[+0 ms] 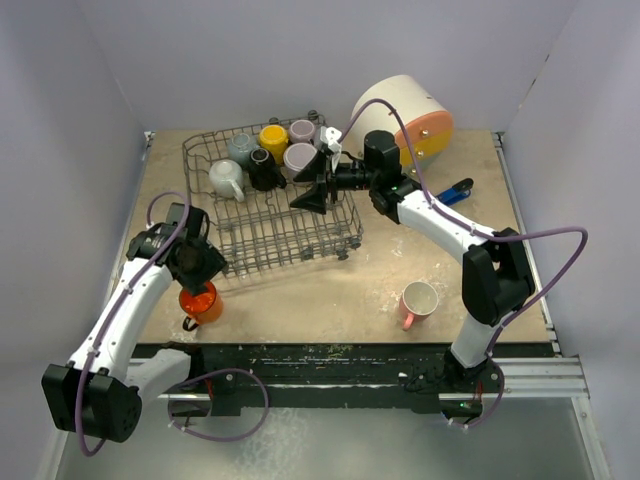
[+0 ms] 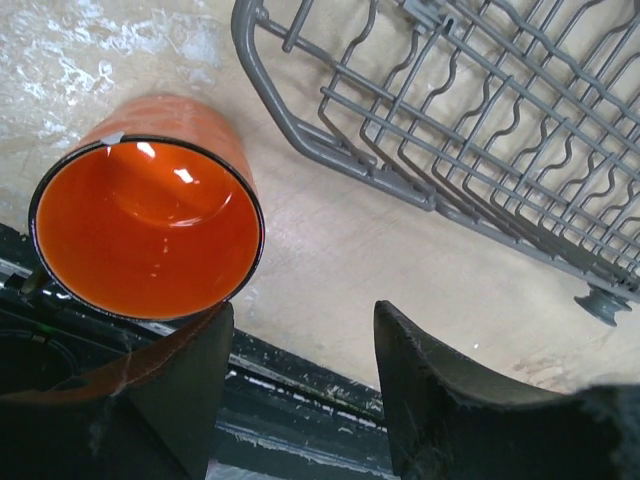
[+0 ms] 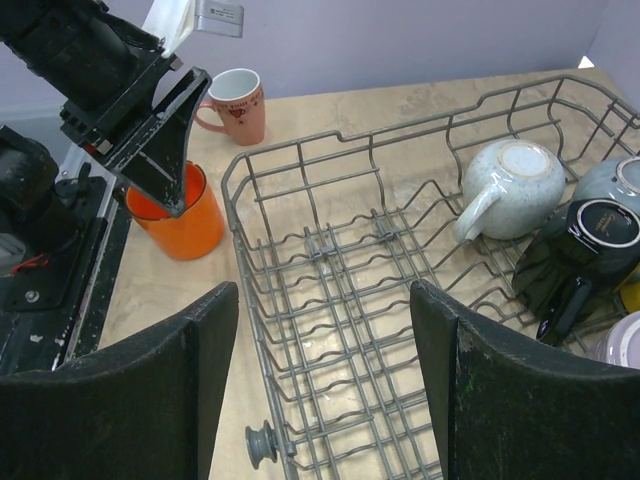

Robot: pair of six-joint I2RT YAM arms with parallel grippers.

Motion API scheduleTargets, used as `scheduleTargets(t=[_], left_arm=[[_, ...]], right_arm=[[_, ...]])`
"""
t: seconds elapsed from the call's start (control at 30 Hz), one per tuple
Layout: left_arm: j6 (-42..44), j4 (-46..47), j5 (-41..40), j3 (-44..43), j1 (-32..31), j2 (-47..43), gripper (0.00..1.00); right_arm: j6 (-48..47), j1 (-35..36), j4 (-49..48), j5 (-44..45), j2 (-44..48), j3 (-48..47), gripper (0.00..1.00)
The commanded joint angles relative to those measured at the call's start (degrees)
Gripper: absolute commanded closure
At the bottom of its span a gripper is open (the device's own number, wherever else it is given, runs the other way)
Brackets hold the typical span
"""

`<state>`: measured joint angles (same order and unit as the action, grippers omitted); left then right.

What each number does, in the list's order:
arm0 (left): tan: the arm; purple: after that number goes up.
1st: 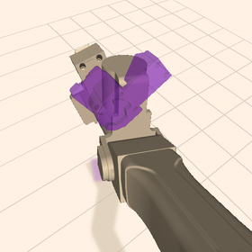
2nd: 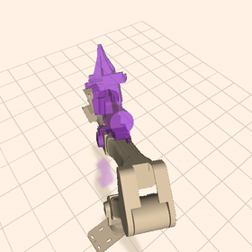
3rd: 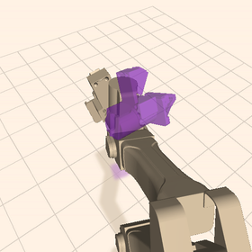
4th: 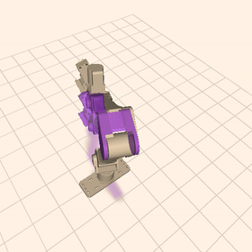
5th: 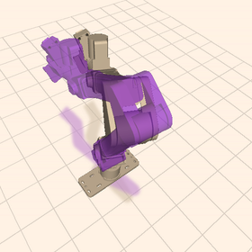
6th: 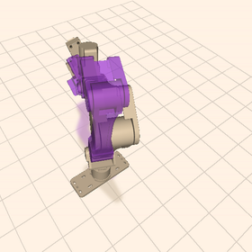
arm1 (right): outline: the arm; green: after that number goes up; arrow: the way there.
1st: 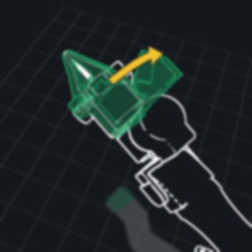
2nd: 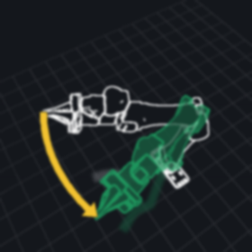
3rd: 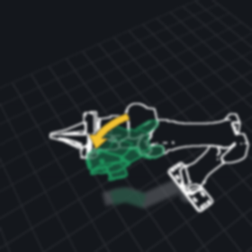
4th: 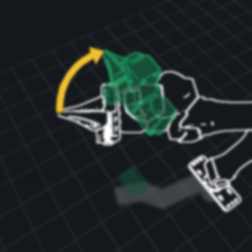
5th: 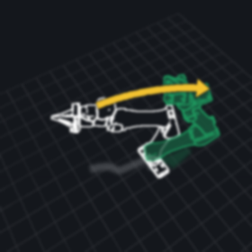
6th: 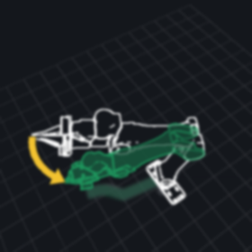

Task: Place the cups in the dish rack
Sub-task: Pick up the cup at the center of the board.

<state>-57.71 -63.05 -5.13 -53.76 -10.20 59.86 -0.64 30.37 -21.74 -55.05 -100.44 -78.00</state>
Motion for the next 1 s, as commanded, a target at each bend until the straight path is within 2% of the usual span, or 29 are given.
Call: scheduleTargets(t=[0.0, 0.17, 0.27, 0.5, 0.67, 0.87, 0.97], left_arm=[[-1.3, 4.0, -4.0, 1.3, -0.8, 0.5, 0.39], [-1.5, 7.4, -5.9, 3.9, -0.9, 3.6, 0.41], [-1.4, 8.5, -5.5, 4.9, -1.1, 5.6, 0.47], [-1.6, 12.7, -3.5, 9.4, -1.3, 6.2, 0.68], [-1.9, 15.0, -1.0, 12.2, -1.3, 7.8, 0.77], [-1.7, 14.7, -1.6, 13.0, -1.3, 6.2, 1.0], [-1.5, 13.8, -1.3, 12.7, -1.3, 5.5, 1.0]], right_arm=[[0.5, 0.0, -1.8, -0.2, 2.1, 0.0, 0.29], [0.8, 0.1, -1.6, 0.0, 1.5, 0.0, 0.28], [0.7, 0.1, -1.1, 0.3, 1.5, 0.1, 0.29], [0.7, 0.1, -0.9, 0.9, 1.4, 0.6, 0.29], [0.7, 0.1, -0.3, 0.9, 1.0, -0.1, 0.29], [0.6, 0.1, 0.4, 0.6, 0.7, -0.9, 0.29], [0.6, 0.1, 0.7, 0.6, 0.6, -1.2, 0.29]])
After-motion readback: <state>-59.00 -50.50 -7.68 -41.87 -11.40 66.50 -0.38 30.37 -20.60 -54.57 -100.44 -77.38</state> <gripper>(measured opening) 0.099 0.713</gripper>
